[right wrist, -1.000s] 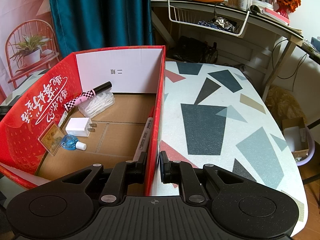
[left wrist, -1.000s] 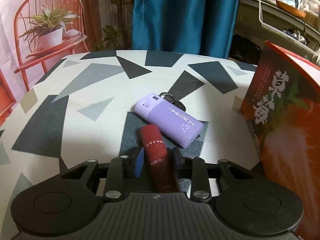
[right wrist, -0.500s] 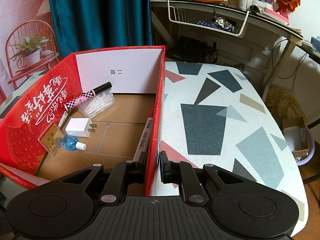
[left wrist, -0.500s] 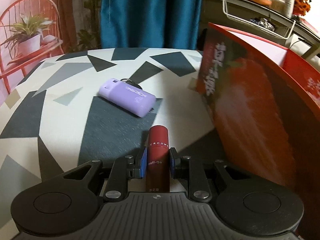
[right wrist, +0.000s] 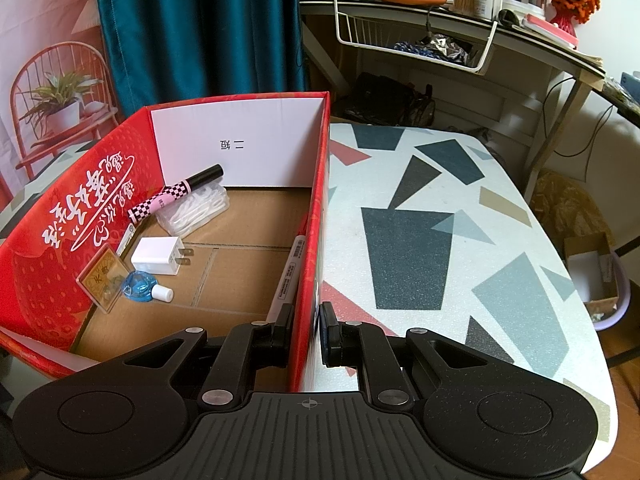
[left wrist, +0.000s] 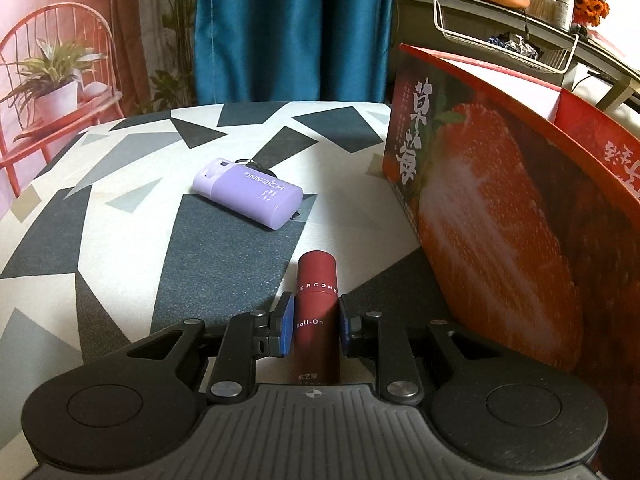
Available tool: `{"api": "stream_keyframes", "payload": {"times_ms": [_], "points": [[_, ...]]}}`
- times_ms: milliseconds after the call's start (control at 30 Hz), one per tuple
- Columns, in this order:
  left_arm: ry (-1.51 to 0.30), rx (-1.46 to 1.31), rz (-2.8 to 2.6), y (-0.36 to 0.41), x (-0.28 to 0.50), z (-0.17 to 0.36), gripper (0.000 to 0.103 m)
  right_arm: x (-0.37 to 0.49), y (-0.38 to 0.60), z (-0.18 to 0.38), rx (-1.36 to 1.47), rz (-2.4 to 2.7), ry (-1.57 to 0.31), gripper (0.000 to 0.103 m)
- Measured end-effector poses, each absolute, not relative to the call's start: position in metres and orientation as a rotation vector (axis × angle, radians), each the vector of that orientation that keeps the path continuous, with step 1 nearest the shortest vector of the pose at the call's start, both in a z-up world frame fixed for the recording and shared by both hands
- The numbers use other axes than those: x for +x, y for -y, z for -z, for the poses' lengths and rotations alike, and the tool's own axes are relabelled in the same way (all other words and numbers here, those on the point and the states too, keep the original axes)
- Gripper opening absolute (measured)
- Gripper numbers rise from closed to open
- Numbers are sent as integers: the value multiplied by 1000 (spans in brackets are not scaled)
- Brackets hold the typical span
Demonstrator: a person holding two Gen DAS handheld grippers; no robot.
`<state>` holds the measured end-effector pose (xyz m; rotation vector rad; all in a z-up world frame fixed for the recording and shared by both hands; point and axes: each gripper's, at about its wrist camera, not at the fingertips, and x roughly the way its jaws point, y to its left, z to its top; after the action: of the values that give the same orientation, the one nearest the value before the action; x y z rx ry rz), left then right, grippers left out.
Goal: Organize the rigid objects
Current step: 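Carry the red lipstick with the left gripper over the box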
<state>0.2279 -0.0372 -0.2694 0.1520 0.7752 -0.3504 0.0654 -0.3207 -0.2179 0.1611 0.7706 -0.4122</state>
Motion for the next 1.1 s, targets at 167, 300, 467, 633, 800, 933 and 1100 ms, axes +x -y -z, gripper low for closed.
{"api": "stream_keyframes", "payload": {"times_ms": [167, 300, 467, 633, 800, 933, 1100], "points": [[-770, 158, 352, 38, 226, 270, 25, 65, 321, 218, 161, 413, -770, 12], [-777, 138, 351, 36, 227, 269, 24, 65, 321, 218, 161, 412, -771, 12], [-797, 102, 361, 32, 230, 265, 24, 65, 321, 218, 160, 412, -771, 12], [-732, 77, 374, 31, 235, 241, 24, 66, 321, 218, 160, 412, -771, 12], [-633, 56, 421, 37, 242, 202, 24, 66, 321, 218, 161, 413, -771, 12], [-598, 53, 467, 47, 248, 182, 24, 65, 321, 218, 160, 412, -771, 12], [-568, 41, 522, 64, 251, 164, 24, 66, 321, 218, 159, 412, -773, 12]]}}
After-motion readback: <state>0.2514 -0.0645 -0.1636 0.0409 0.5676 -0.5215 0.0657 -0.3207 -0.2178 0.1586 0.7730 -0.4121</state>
